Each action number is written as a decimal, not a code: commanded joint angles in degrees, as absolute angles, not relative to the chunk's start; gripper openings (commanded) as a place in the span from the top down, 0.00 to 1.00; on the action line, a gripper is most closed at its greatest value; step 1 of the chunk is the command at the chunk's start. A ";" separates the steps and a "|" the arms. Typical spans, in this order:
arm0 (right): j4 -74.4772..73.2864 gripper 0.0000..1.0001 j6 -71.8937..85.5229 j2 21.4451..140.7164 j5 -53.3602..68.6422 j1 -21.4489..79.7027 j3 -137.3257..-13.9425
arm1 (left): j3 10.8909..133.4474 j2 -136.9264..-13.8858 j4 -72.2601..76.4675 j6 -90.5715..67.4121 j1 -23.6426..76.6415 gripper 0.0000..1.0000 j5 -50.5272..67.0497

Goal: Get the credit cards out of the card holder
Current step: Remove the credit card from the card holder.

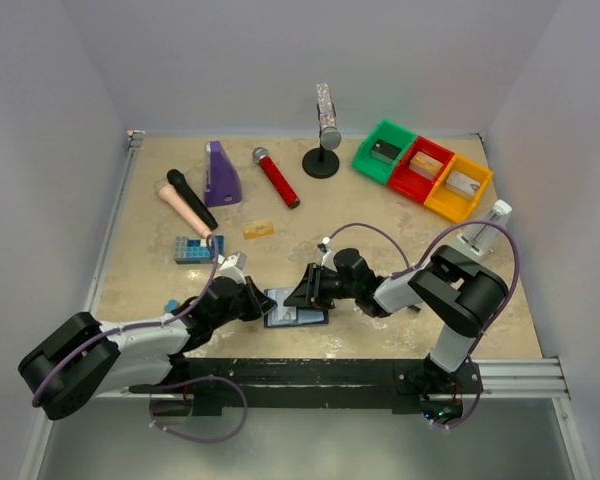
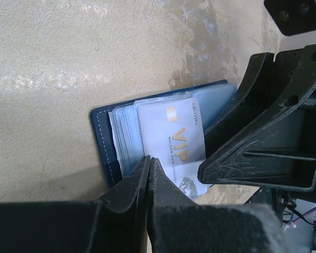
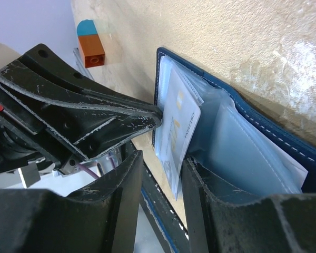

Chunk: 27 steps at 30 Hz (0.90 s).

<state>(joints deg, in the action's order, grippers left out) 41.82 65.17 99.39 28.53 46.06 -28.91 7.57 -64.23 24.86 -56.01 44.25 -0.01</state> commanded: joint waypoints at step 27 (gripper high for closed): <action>37.45 0.64 63.90 98.97 31.91 46.67 -34.01 | 4.83 -64.08 23.82 -56.60 44.82 0.87 1.85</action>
